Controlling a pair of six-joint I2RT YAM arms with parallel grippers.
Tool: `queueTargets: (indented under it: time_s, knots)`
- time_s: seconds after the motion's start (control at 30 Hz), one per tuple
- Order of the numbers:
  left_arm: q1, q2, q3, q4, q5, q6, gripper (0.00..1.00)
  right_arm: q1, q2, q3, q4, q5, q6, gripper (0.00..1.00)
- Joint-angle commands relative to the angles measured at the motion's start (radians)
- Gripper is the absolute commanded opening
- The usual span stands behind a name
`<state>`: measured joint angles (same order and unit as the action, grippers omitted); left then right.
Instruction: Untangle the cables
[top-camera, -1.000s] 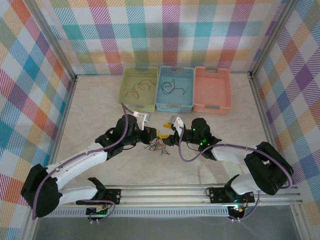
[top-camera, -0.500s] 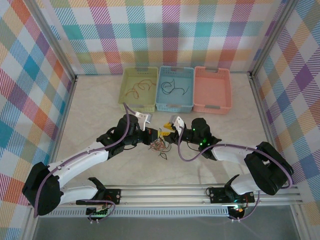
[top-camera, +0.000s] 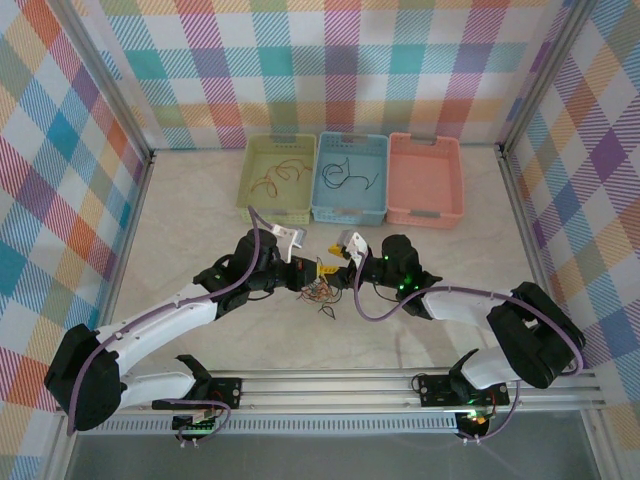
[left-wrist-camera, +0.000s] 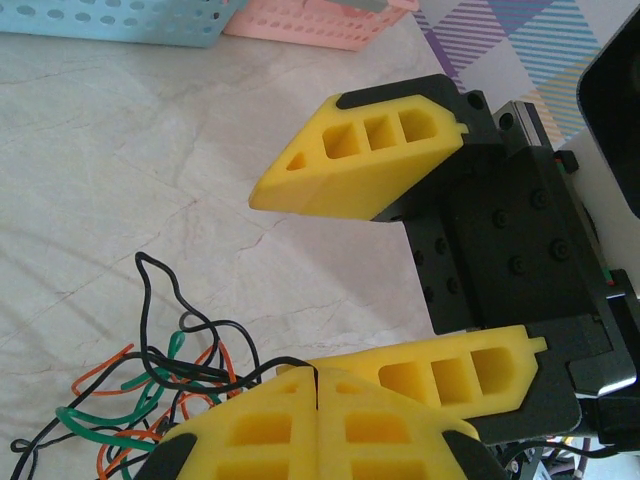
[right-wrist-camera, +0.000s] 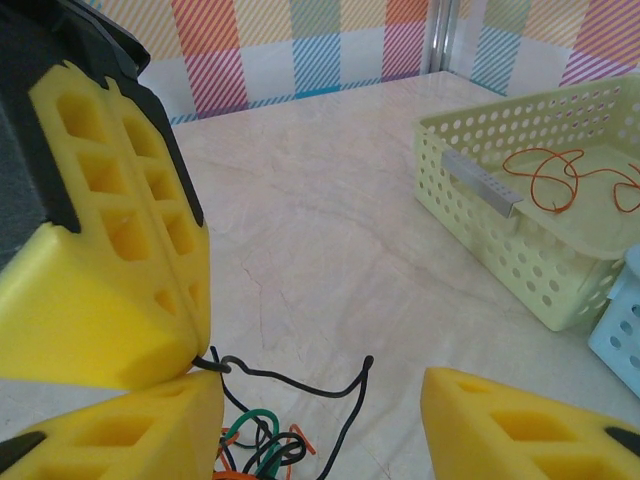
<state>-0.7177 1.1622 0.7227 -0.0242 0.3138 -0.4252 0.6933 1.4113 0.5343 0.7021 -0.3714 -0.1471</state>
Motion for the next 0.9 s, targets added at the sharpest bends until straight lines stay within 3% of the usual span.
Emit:
queueTargets:
  time_s: [0.0, 0.87]
  knots:
    - [-0.019, -0.015, 0.027, 0.055, 0.042, 0.02, 0.0, 0.006, 0.021, 0.038, 0.004, -0.056, -0.008, 0.57]
    - [-0.047, -0.125, -0.005, 0.129, 0.102, 0.015, 0.0, 0.006, 0.07, 0.077, -0.036, -0.125, -0.014, 0.59]
